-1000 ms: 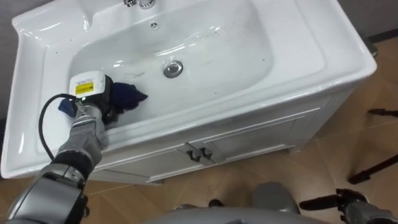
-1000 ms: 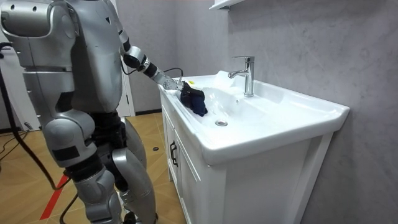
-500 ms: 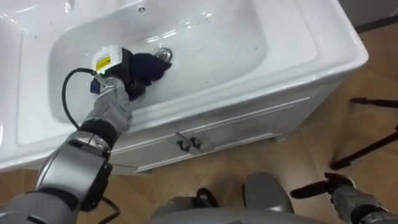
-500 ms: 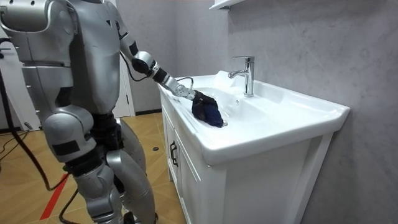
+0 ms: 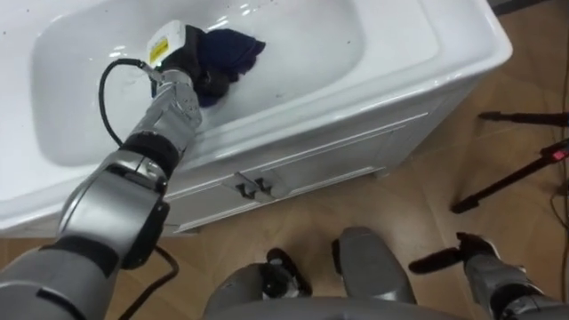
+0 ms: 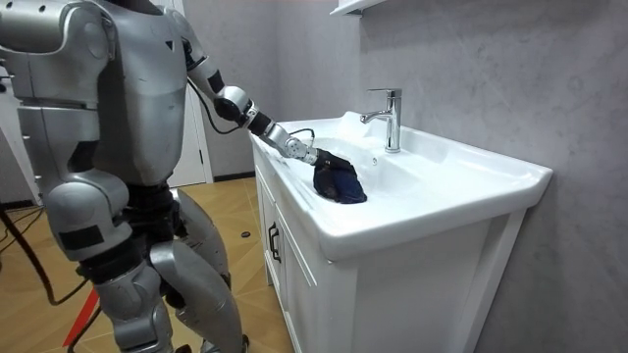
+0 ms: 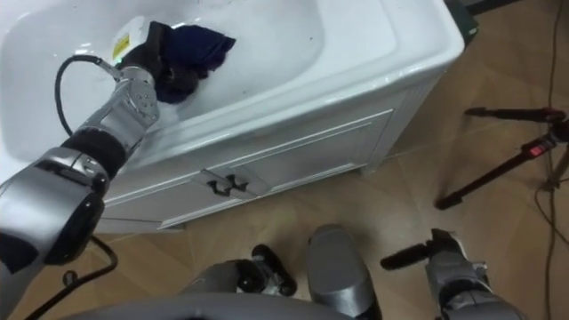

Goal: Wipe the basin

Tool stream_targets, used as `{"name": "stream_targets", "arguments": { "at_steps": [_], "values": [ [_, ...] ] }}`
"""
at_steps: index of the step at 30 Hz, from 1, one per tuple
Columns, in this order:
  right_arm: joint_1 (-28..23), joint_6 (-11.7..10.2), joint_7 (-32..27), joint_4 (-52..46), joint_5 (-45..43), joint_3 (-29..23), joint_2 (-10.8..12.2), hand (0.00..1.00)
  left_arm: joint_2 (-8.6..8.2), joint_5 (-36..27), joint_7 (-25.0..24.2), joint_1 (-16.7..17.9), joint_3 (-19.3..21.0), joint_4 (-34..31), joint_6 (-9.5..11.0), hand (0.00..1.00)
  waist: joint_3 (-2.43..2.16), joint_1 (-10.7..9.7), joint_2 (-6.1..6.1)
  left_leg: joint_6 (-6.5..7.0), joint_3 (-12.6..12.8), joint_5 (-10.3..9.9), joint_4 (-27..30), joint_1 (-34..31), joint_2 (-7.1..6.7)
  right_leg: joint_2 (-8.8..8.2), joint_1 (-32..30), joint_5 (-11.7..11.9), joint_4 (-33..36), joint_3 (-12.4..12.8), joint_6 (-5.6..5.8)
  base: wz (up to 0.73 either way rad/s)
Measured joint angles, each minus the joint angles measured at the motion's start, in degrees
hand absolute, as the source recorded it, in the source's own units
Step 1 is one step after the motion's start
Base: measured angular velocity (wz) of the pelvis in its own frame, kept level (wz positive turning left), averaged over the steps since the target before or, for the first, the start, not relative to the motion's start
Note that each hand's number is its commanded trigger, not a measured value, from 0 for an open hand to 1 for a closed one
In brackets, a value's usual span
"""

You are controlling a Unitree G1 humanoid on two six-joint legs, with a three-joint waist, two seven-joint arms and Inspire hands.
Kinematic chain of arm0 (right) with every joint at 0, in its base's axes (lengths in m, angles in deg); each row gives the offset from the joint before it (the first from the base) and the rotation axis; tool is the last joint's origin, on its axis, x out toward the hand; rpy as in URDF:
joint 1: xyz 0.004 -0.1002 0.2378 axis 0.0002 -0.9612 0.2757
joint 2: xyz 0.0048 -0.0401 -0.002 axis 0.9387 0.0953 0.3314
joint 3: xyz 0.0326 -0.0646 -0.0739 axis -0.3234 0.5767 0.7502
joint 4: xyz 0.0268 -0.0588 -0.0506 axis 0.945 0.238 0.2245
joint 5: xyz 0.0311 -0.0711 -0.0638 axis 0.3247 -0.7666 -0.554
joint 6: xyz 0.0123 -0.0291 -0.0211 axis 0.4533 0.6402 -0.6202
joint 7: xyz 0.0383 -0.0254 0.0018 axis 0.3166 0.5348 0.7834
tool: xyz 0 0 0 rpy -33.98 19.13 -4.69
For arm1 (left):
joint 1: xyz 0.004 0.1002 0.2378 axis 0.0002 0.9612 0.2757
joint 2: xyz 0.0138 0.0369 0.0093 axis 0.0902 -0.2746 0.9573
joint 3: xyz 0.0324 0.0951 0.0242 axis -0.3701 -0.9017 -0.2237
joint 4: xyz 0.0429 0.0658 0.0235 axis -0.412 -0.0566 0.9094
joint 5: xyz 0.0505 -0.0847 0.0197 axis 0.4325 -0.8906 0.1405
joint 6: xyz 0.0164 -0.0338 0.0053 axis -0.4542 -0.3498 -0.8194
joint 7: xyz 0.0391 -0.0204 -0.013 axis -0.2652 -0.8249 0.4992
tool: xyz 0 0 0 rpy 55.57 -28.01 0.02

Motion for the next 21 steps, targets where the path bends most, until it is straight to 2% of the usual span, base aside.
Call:
{"name": "stream_targets", "arguments": {
  "at_steps": [2,7,10,12,14,17,21],
  "values": [
    [0.37,-0.02,-0.64,-0.42,-0.02,0.54,0.02,0.00,0.28,-4.35,0.00,-0.76,0.00,-0.02,0.06,1.00,0.03,0.14,0.06,-0.08,0.40,-0.06,-0.17,-0.90,0.18,0.39,-1.08,0.44,0.01,0.11,0.00,-0.09],
    [0.49,-0.29,-0.96,-0.31,0.00,2.20,0.25,0.00,0.29,-9.06,-0.09,-0.88,0.01,-1.32,1.29,1.00,0.04,0.14,0.05,0.41,0.22,0.13,-0.16,-2.05,0.24,0.37,-1.87,0.65,0.00,-0.12,-0.06,0.05],
    [0.91,-0.87,-0.95,-0.35,1.14,2.59,0.62,0.00,0.11,-15.20,-0.07,-1.26,-0.03,-2.96,2.90,1.00,0.04,-0.04,0.04,0.73,0.09,0.35,0.24,-3.43,0.10,0.34,-3.13,0.81,0.01,-0.19,0.20,0.11],
    [1.02,-1.33,-0.93,-0.35,3.47,3.87,0.67,0.00,-0.67,-17.69,-0.12,-1.28,-1.04,-4.31,4.12,1.00,0.05,-0.36,0.04,0.81,-0.34,0.33,0.71,-4.13,0.07,0.14,-3.26,0.82,-0.02,-0.83,0.22,0.10],
    [1.69,-1.85,-0.89,-0.33,5.37,4.27,0.98,0.00,-3.22,-19.86,-0.13,-1.27,-2.43,-6.60,6.29,1.00,0.11,-0.81,-0.05,1.10,-0.68,0.12,1.00,-4.61,-0.05,-0.09,-3.30,0.74,-0.10,-1.26,0.35,0.12],
    [1.99,-3.16,-0.73,-0.42,6.84,4.61,1.38,0.00,-5.60,-20.64,-0.66,-1.27,-4.00,-9.79,7.87,1.00,0.15,-1.41,-0.09,1.24,-0.68,-0.35,1.64,-5.02,0.17,0.03,-3.27,0.60,-0.27,-1.27,0.58,0.02],
    [1.77,-3.89,-0.70,-0.41,9.03,6.58,0.87,0.00,-5.79,-20.62,-0.75,-1.28,-5.84,-11.27,8.30,1.00,0.01,-1.39,0.20,1.29,-0.95,-0.46,1.63,-5.27,0.12,-0.12,-3.17,0.52,-0.53,-1.89,0.63,0.06]
  ]
}}
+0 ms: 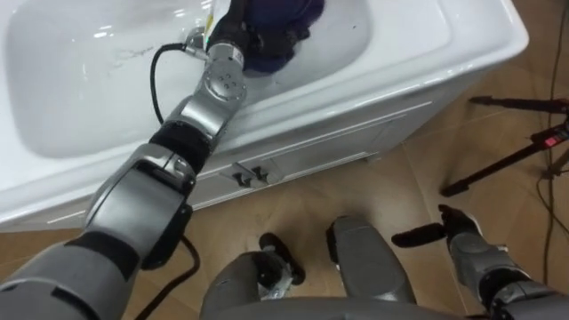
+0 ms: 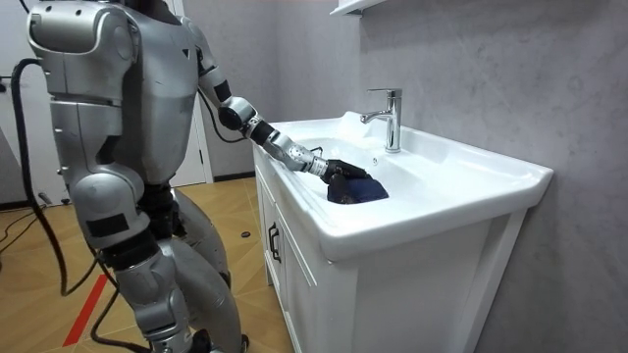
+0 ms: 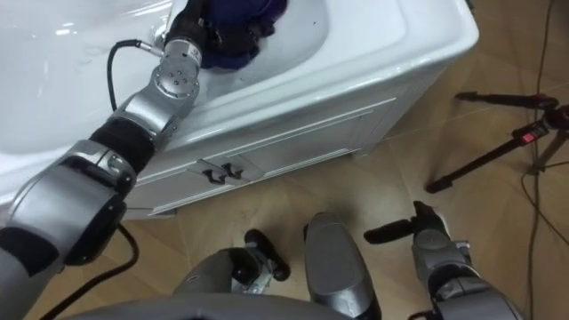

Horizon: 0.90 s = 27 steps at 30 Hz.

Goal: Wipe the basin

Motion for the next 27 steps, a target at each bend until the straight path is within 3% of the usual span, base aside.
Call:
{"name": "stream_targets", "arguments": {
  "at_steps": [3,12,15,21,24,27],
  "values": [
    [-0.68,0.01,0.00,0.14,1.44,0.21,-0.02,0.00,0.00,0.01,0.01,-0.01,-0.68,-0.21,0.61,1.00,-0.11,0.00,0.27,-0.01,-0.82,0.02,0.22,-0.68,0.00,-0.05,-0.03,-0.06,-0.22,-0.83,-0.08,0.12],
    [-1.12,0.06,1.34,-0.33,2.13,0.18,-0.05,0.00,0.56,1.17,-0.18,-0.13,-0.83,-0.15,1.26,1.00,0.26,0.22,0.30,-0.03,-0.59,-0.03,0.56,-0.76,0.12,-0.09,-0.05,-0.21,0.25,-0.82,-0.14,0.00],
    [-0.82,0.03,1.75,-0.46,2.16,0.13,0.00,0.00,1.76,5.46,-0.63,-0.17,-0.82,-0.16,2.36,1.00,0.71,0.18,0.44,-0.05,-0.60,-0.04,0.47,-0.77,0.19,0.02,-0.04,-0.21,0.24,-0.76,-0.17,0.00],
    [-0.80,0.06,1.95,-0.16,2.90,0.05,-0.03,0.00,2.99,12.09,-0.27,-0.17,-0.82,0.63,3.90,1.00,0.86,0.22,0.49,-0.06,-0.43,-0.05,0.54,-0.65,0.15,-0.10,0.07,-0.21,0.46,-0.66,-0.18,0.00],
    [-1.01,0.13,1.98,-0.20,2.07,0.03,-0.02,0.00,3.53,17.88,1.07,-0.29,-0.69,2.09,4.16,1.00,1.15,0.30,0.08,-0.17,-0.14,-0.16,0.77,-0.34,0.27,-0.08,0.23,-0.20,0.64,-0.52,-0.25,-0.06],
    [-1.06,0.21,2.59,-0.20,1.70,-0.32,-0.11,0.00,5.64,24.11,2.59,0.54,-0.63,2.20,4.14,1.00,1.30,0.36,-0.03,-0.33,0.68,-0.78,1.24,-0.18,0.95,0.10,-0.10,-0.36,1.26,-0.01,-0.62,-0.17]
  ]
}}
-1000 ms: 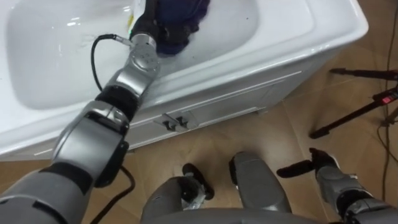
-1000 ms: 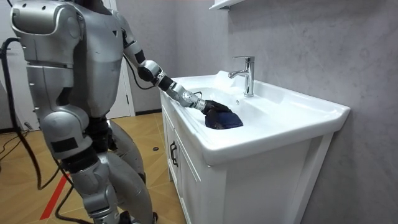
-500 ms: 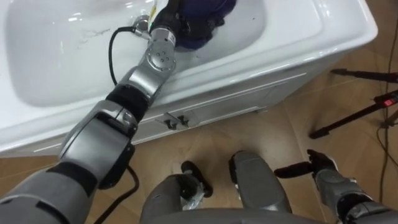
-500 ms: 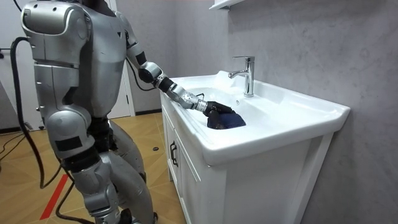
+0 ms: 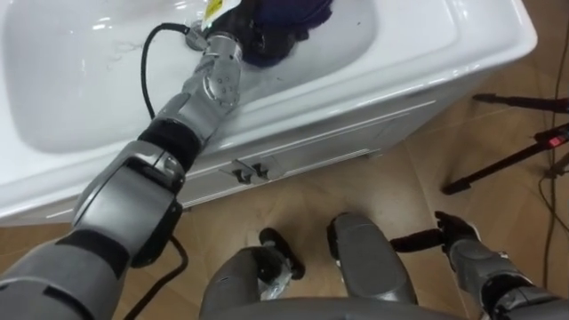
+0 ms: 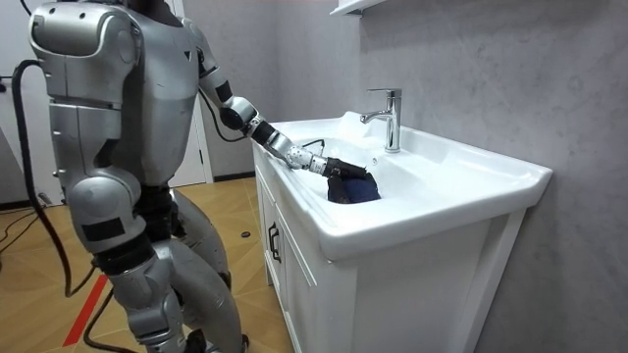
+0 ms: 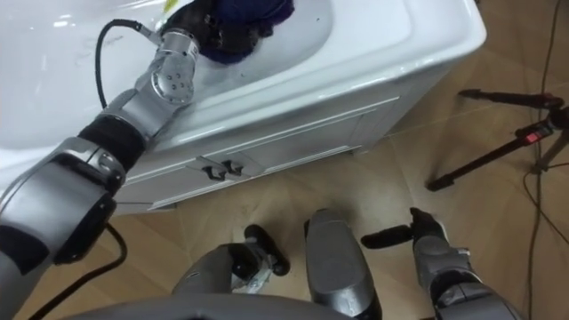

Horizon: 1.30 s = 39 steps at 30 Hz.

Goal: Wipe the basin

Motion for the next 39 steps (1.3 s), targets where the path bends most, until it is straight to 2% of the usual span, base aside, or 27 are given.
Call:
{"name": "stream_targets", "arguments": {
  "at_steps": [2,4,6,7,8,9,11,13,15,17,20,23,25,32,39],
  "values": [
    [-0.80,0.59,1.05,0.06,-0.06,-0.86,-0.26,0.00,1.11,5.36,1.34,0.20,0.78,2.18,0.00,1.00,-0.11,-0.26,0.21,-0.32,0.01,-0.25,0.13,0.41,0.09,0.07,0.44,-0.24,0.16,0.00,-0.15,-0.06],
    [-1.37,1.23,1.57,0.13,-0.05,-1.19,-0.99,0.00,1.81,7.71,2.32,0.18,1.60,4.24,-0.04,1.00,-0.16,-0.13,0.53,-0.20,0.05,-0.17,0.17,0.53,0.10,0.14,0.57,-0.22,0.17,0.10,-0.19,-0.02],
    [-1.98,1.51,1.84,0.09,-0.05,-1.99,-1.49,0.00,3.68,10.01,2.83,0.34,2.03,5.51,-0.15,1.00,-0.33,0.04,0.85,-0.38,0.21,-0.35,0.65,0.59,0.14,0.22,0.40,-0.35,0.85,0.51,-0.28,-0.08],
    [-2.14,2.01,1.92,0.07,-0.11,-1.98,-1.84,0.00,5.39,11.32,3.00,0.63,2.01,6.29,-0.39,1.00,-0.22,0.11,0.69,-0.54,0.38,-0.68,1.12,0.70,0.15,0.43,0.31,-0.54,1.32,0.94,-0.37,-0.16],
    [-2.54,2.15,1.90,-0.01,-0.12,-2.04,-2.17,0.00,7.19,11.45,3.07,1.07,2.02,7.02,-0.80,1.00,-0.35,0.23,0.93,-0.67,0.57,-0.75,1.18,0.77,0.43,0.82,0.30,-0.47,1.15,1.19,-0.50,-0.18],
    [-2.67,2.17,1.88,0.00,-0.23,-2.16,-2.24,0.00,8.10,11.51,3.07,1.30,2.16,7.43,-1.14,1.00,-0.40,0.36,1.02,-0.71,0.70,-0.75,1.16,0.80,0.79,0.90,0.30,-0.40,1.06,1.17,-0.62,-0.19],
    [-3.07,2.16,1.87,0.00,-1.58,-4.21,-2.36,0.00,11.66,13.78,2.71,1.62,2.74,9.93,-2.85,1.00,-0.46,0.96,1.38,-1.01,1.01,-0.76,1.46,0.70,1.17,1.44,0.00,-0.29,1.02,1.35,-0.99,-0.13],
    [-4.13,2.33,1.85,-0.45,-2.13,-4.89,-2.96,0.00,13.59,15.02,2.76,1.88,3.17,11.61,-3.59,1.00,-0.58,2.14,1.62,-1.32,1.38,-0.92,1.77,0.82,1.67,1.83,-0.01,-0.24,1.03,1.63,-1.27,-0.12],
    [-4.66,2.36,1.67,-0.50,-2.28,-5.37,-3.43,0.00,14.95,16.83,2.92,2.47,3.92,12.05,-5.37,1.00,-0.73,3.34,1.84,-1.54,1.69,-0.93,1.96,0.98,2.00,1.80,0.02,-0.30,1.05,1.74,-1.54,-0.07],
    [-4.01,2.39,1.34,-0.17,-2.32,-5.42,-3.73,0.00,17.04,18.31,3.74,4.29,3.90,12.23,-7.04,1.00,-1.05,3.80,2.29,-1.79,1.70,-0.79,1.98,1.02,2.11,1.85,0.05,-0.40,1.06,1.64,-1.80,0.00],
    [-3.62,2.27,0.89,0.27,-2.82,-5.42,-3.71,0.00,17.83,18.89,4.20,5.33,3.91,12.44,-8.92,1.00,-1.28,4.90,2.62,-2.06,1.69,-0.63,2.04,1.14,2.26,1.89,0.40,-0.57,1.05,1.26,-2.09,0.06],
    [-3.83,1.90,0.82,0.12,-4.63,-5.47,-3.72,0.00,18.08,20.64,4.66,6.18,4.08,12.73,-9.04,1.00,-1.39,6.24,2.72,-2.19,1.90,-0.56,2.23,1.73,2.63,2.08,1.19,-0.65,0.78,1.05,-2.27,0.01],
    [-3.89,1.93,0.83,0.07,-5.93,-6.07,-3.69,0.00,18.07,21.42,5.41,7.77,5.87,12.59,-9.04,1.00,-1.42,6.40,2.74,-2.25,2.26,-0.54,2.16,2.42,2.78,2.12,1.86,-0.76,0.57,0.97,-2.45,0.00],
    [-4.18,2.44,-0.40,3.73,-7.83,-7.11,-3.62,0.00,18.07,23.94,5.44,11.76,7.20,12.18,-9.17,1.00,-2.56,6.41,2.58,-2.63,1.76,-0.32,1.50,5.17,2.83,2.41,4.79,-0.63,-1.17,0.81,-2.73,-0.01],
    [-5.44,2.49,-1.53,4.49,-9.33,-8.75,-3.57,0.00,17.99,24.39,5.54,14.08,7.71,12.11,-9.21,1.00,-3.15,6.58,1.97,-3.09,1.49,-0.22,-0.16,8.22,2.82,3.05,8.14,-0.03,-3.74,0.90,-2.69,-0.03]
  ]
}}
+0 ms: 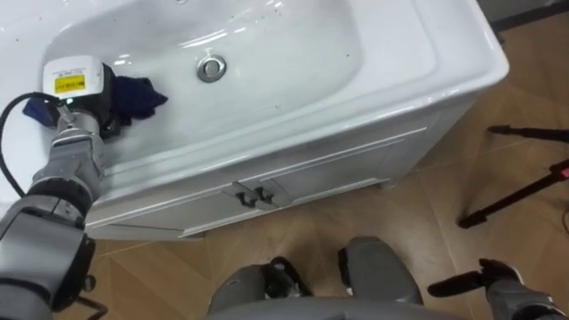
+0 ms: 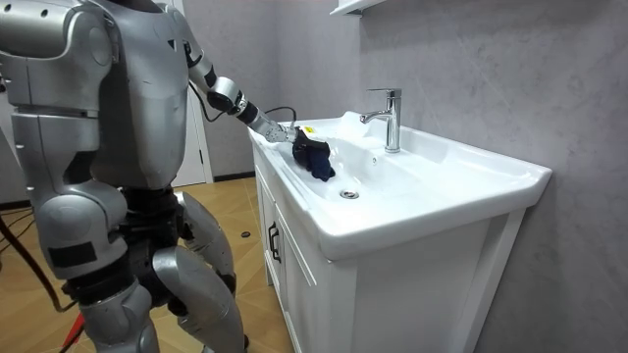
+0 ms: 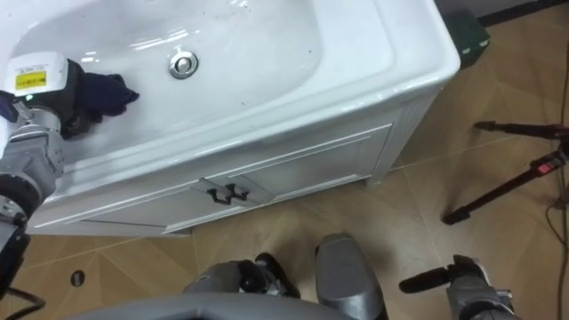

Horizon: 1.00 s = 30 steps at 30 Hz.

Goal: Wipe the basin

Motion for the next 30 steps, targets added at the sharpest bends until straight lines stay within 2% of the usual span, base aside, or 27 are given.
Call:
{"name": "stream_targets", "arguments": {
  "at_steps": [3,9,12,15,17,20,24,26,27,29,30],
  "values": [
    [-0.09,0.00,-0.02,0.18,-0.12,-0.03,0.05,0.00,-0.01,-0.03,0.18,1.50,0.70,-0.66,0.00,1.00,-0.43,0.10,-0.32,-0.46,-0.11,0.29,-1.42,1.36,-0.06,0.32,1.51,0.40,-1.63,-0.10,-0.09,-0.01],
    [-0.08,0.77,-0.02,0.67,-0.20,-0.07,0.26,0.00,-0.09,-0.05,0.24,3.16,0.69,-2.26,0.00,1.00,-0.55,0.27,-0.62,-0.85,-0.67,0.51,-2.75,3.21,-0.11,0.70,4.26,0.72,-3.87,-0.86,-0.31,0.04],
    [-1.50,0.95,-0.08,0.43,0.52,-0.19,0.28,0.00,-0.57,-0.16,0.04,6.12,1.05,-5.90,-0.18,1.00,-0.66,0.64,-0.59,-1.48,-1.37,0.91,-4.93,5.56,-0.67,0.75,7.20,0.93,-6.28,-1.68,-0.38,0.13],
    [-2.96,0.86,0.00,0.23,0.62,0.03,0.22,0.00,-0.95,-0.15,-0.69,8.43,1.39,-10.78,-0.22,1.00,-0.83,2.17,-0.65,-1.94,-2.36,1.21,-6.55,7.19,-1.03,0.78,9.62,1.17,-8.40,-2.79,-0.47,0.19],
    [-3.33,0.46,0.14,0.35,0.46,-0.02,0.23,0.00,-2.72,-0.07,-1.33,10.46,4.35,-14.03,-0.29,1.00,-0.86,2.88,-0.73,-2.15,-4.14,1.34,-7.40,8.37,-1.64,0.73,11.97,1.28,-10.18,-3.98,-0.43,0.27],
    [-3.40,-0.68,0.17,0.48,0.23,-0.10,0.28,0.00,-4.34,-0.11,-1.33,12.20,7.14,-17.04,-0.22,1.00,-0.86,3.18,-0.76,-2.18,-5.62,1.35,-7.94,9.15,-2.03,0.67,14.17,1.33,-12.10,-5.53,-0.34,0.28],
    [-3.75,-1.36,0.95,0.41,0.22,-0.65,0.41,0.00,-4.79,-0.88,-1.55,14.45,8.11,-22.88,-0.38,1.00,-0.97,3.51,-1.08,-2.21,-8.02,1.37,-8.23,9.26,-2.62,0.65,15.96,1.42,-13.85,-7.36,-0.21,0.28],
    [-5.31,-1.41,1.37,0.00,0.18,-1.15,0.43,0.00,-5.15,-4.72,-1.57,15.95,8.46,-27.43,-0.47,1.00,-1.10,4.36,-1.32,-2.29,-8.62,1.40,-9.24,10.23,-3.04,0.63,17.74,1.60,-15.37,-8.49,0.03,0.25],
    [-5.68,-1.41,1.45,0.01,0.06,-1.16,0.47,0.00,-5.55,-5.14,-1.56,16.76,9.20,-29.12,-0.70,1.00,-1.14,4.39,-1.35,-2.34,-9.01,1.44,-9.36,10.43,-3.18,0.65,18.32,1.74,-15.70,-8.85,0.10,0.23],
    [-6.58,-1.32,2.03,0.32,-0.63,-1.15,0.73,0.00,-7.39,-7.09,-1.48,19.49,11.79,-34.65,-0.78,1.00,-1.20,5.08,-1.71,-2.64,-9.78,1.63,-11.20,12.38,-3.96,0.38,20.25,1.83,-16.78,-9.33,0.23,0.17],
    [-7.04,-1.36,2.31,0.33,-0.88,-1.15,0.83,0.00,-7.66,-7.33,-1.46,19.99,12.01,-35.87,-0.85,1.00,-1.21,5.45,-1.81,-2.65,-9.76,1.63,-11.44,12.85,-4.01,0.38,20.72,1.90,-17.17,-9.30,0.34,0.00]
  ]
}}
